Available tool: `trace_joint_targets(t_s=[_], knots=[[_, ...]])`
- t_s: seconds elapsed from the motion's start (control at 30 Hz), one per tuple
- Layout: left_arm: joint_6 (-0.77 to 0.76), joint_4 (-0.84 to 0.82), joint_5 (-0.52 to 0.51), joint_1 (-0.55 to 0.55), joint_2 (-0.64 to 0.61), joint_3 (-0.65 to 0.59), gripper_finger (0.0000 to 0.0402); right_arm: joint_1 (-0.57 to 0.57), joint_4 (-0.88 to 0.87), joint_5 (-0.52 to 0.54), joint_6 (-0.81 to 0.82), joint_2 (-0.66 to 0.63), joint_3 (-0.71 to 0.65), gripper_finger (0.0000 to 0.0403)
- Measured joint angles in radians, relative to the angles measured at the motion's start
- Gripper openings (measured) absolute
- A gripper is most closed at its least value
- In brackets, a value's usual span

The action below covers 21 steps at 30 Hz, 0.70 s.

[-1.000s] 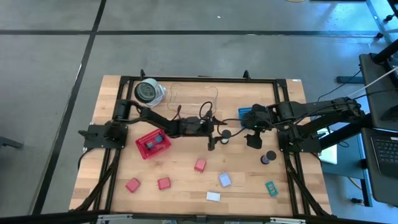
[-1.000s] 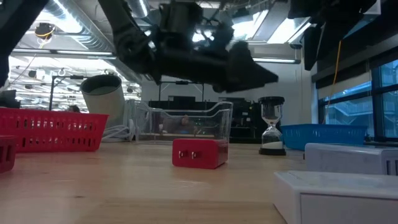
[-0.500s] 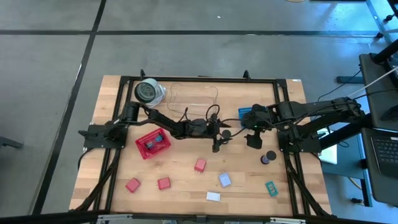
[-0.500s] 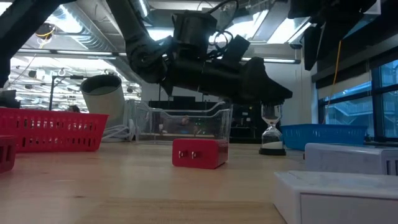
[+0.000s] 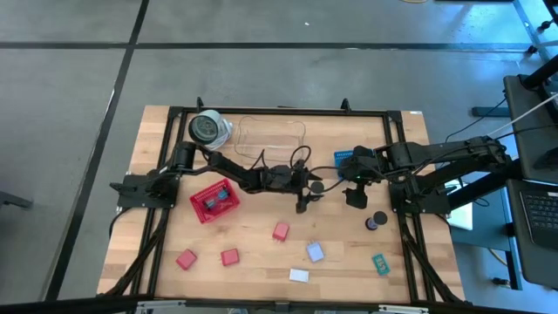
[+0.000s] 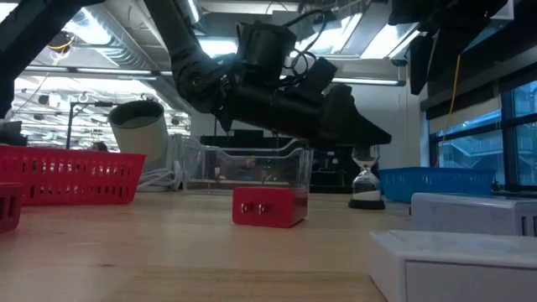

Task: Pick & Place Office items
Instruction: Put the white hourglass into the red bin

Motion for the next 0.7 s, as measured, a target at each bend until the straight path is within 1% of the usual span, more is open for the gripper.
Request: trace_joint_targets(t_s=[0.13,0.4,0.57,0.63,0.7], knots=[[-0.031,-0.002,0.026,-0.001,0.000,0.000,0.0271,0.000,0.002,0.000,0.001,0.000,0.000,0.0347],[-0.062,-0.005,0.043,0.000,0.000,0.000,0.0209,0.000,0.002,0.000,0.001,0.000,0.000,0.0347],[-0.076,-0.028,0.062,-0.001,-0.031,-0.003,0.0209,0.000,0.002,0.000,0.001,0.000,0.000,0.0347],[-0.068,-0.075,0.059,0.000,-0.072,-0.006,0.0211,0.000,0.002,0.000,0.002,0.000,0.000,0.0347],[-0.063,-0.168,0.046,0.000,-0.133,-0.008,0.0218,0.000,0.002,0.000,0.003,0.000,0.000,0.0347]])
